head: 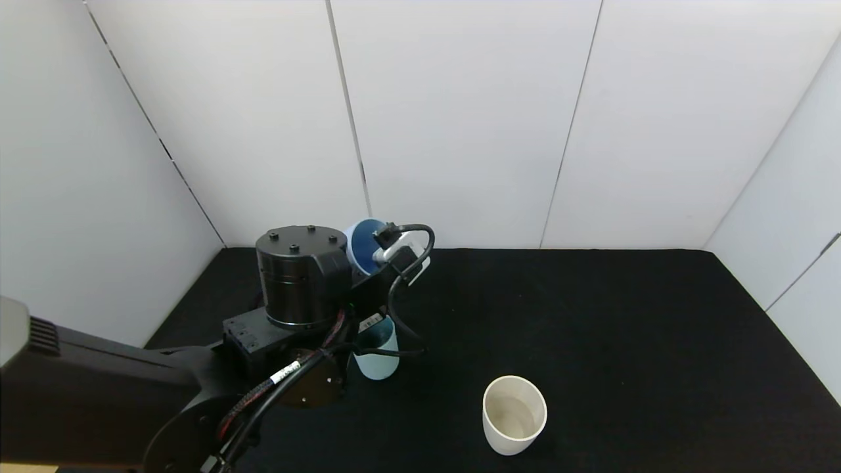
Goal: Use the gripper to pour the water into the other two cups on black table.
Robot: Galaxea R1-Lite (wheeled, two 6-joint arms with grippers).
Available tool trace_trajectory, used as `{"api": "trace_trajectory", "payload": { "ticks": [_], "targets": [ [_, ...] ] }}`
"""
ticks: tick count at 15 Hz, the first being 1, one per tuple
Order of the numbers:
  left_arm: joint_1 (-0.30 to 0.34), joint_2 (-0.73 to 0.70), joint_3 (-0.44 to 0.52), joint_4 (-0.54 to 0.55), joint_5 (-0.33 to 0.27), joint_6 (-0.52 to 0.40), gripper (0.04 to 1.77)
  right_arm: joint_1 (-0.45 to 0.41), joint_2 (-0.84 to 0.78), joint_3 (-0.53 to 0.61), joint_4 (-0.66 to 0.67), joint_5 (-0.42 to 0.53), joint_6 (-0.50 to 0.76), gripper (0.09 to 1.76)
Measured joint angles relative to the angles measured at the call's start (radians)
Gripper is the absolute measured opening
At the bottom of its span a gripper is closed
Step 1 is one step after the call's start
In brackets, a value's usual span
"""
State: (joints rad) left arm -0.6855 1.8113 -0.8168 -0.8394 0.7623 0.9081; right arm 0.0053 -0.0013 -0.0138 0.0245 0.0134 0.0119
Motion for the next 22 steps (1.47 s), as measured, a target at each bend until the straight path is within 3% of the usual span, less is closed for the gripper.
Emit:
{"api": "trace_trajectory", "payload": {
  "ticks": [6,13,20,22],
  "targets": [
    [-0.092,0.048,-0.093,0.065,0.011,0.007,1.19,0.0,0.0,0.0,0.0,0.0,0.0,1.71],
    [-0.209,0.194,-0.204,0.064,0.043,0.009,1.19,0.0,0.0,0.0,0.0,0.0,0.0,1.71],
    [-0.236,0.246,-0.19,0.058,0.026,-0.041,1.19,0.0,0.0,0.0,0.0,0.0,0.0,1.71],
    [-0.244,0.25,-0.167,0.063,-0.007,-0.036,1.19,0.0,0.0,0.0,0.0,0.0,0.0,1.71]
  ]
}}
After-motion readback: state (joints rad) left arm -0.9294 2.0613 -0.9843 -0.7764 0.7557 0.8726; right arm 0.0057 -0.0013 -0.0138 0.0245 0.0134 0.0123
